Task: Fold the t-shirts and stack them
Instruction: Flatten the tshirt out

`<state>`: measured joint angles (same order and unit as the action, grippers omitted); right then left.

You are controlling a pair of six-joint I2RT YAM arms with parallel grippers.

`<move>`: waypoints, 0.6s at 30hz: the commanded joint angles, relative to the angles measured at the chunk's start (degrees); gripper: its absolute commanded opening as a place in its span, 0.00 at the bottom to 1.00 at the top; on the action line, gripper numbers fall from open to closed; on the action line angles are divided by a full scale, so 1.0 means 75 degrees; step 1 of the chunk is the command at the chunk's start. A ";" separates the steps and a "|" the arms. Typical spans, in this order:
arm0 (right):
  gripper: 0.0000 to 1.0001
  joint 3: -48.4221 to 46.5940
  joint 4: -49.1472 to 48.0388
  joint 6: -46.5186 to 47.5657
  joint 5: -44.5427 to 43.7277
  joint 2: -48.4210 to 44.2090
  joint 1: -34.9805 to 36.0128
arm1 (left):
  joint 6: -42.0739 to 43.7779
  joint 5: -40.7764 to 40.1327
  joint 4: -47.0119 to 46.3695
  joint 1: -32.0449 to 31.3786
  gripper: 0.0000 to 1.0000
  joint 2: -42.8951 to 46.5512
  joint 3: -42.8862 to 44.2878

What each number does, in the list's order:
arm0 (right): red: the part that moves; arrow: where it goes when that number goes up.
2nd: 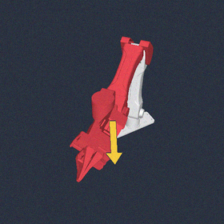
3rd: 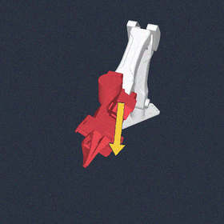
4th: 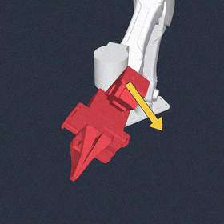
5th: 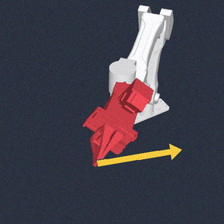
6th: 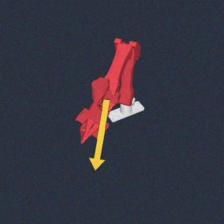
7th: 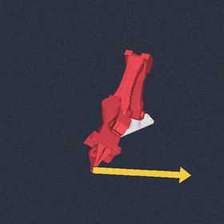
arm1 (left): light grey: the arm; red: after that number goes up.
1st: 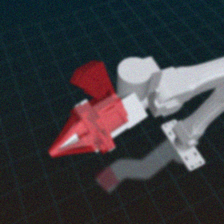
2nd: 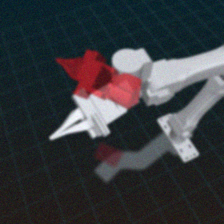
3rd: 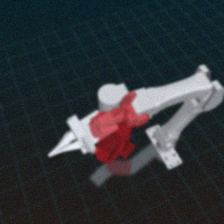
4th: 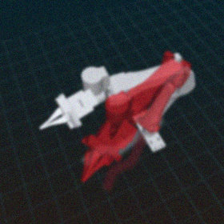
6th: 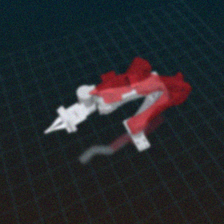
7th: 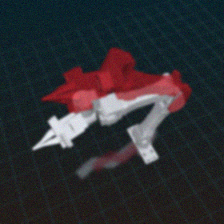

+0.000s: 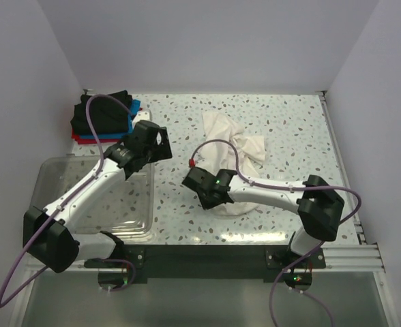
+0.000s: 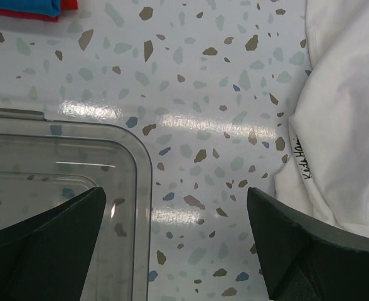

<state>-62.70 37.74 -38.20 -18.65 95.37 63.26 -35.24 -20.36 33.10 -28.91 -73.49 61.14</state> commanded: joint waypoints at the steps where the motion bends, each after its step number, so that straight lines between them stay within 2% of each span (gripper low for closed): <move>1: 0.00 -0.2007 0.1084 0.0276 -0.0150 -0.0821 0.0002 | 0.0292 -0.0589 0.0308 0.0069 1.00 0.0353 0.0553; 6: 0.00 -0.4969 0.2231 0.0802 -0.0523 -0.1196 -0.0009 | 0.0702 -0.0871 0.0449 0.0198 1.00 0.0471 0.1349; 9: 0.00 -0.5666 0.2596 0.1002 -0.0981 -0.1407 -0.0324 | 0.0867 -0.0953 0.0543 0.0268 1.00 0.0424 0.1864; 10: 0.00 -0.5587 0.2574 0.1003 -0.1039 -0.1744 -0.0546 | 0.0890 -0.0965 0.0567 0.0291 1.00 0.0389 0.1994; 11: 0.00 -0.5365 0.2493 0.1014 -0.0994 -0.1945 -0.1187 | 0.0902 -0.0965 0.0590 0.0280 1.00 0.0366 0.2112; 13: 0.00 -0.4312 0.2095 0.1061 -0.0725 -0.2715 -0.2102 | 0.0937 -0.0860 0.0567 0.0292 1.00 0.0365 0.2358; 14: 0.00 -0.3926 0.1920 0.1108 -0.0619 -0.3010 -0.3035 | 0.0984 -0.0813 0.0451 0.0292 1.00 0.0389 0.2382; 15: 0.00 -0.3156 0.1581 0.1236 -0.0421 -0.3222 -0.3509 | 0.1031 -0.0755 0.0403 0.0292 1.00 0.0389 0.2394; 18: 0.00 -0.1912 0.1228 0.1413 -0.0372 -0.3645 -0.5057 | 0.1067 -0.0474 0.0344 0.0292 1.00 0.0377 0.2301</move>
<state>-85.01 48.40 -30.35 -22.09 68.64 32.05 -29.10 -25.30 36.64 -27.00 -71.35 77.54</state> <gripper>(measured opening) 0.037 0.997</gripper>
